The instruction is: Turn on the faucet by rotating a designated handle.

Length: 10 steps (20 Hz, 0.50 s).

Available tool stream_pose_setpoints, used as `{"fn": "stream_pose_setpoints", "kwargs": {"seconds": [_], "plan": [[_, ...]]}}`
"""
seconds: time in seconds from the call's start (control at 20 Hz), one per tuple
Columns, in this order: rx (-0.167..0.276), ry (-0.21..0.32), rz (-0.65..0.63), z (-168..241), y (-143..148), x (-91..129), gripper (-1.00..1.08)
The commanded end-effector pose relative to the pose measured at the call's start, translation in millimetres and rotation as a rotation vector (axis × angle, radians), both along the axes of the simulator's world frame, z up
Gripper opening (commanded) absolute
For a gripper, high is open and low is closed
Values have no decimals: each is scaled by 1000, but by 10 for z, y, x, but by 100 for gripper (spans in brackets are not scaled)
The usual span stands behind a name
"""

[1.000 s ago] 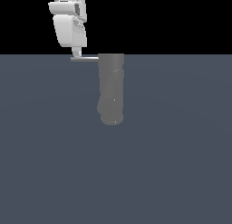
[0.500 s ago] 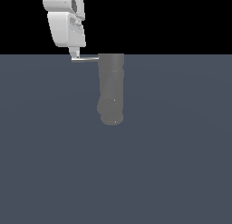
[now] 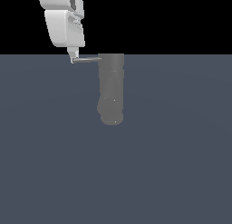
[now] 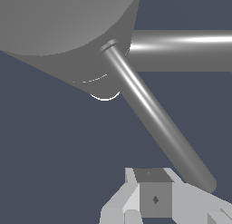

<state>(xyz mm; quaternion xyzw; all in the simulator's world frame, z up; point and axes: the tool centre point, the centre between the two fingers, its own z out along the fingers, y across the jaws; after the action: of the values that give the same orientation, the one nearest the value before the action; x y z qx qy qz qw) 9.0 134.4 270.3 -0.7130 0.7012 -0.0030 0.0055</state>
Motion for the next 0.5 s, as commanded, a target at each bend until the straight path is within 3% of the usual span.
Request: {"fn": "stream_pose_setpoints", "kwargs": {"seconds": [0.0, 0.45], "plan": [[-3, 6, -9, 0, -123, -76, -100], [-3, 8, -10, 0, -365, -301, -100]]}}
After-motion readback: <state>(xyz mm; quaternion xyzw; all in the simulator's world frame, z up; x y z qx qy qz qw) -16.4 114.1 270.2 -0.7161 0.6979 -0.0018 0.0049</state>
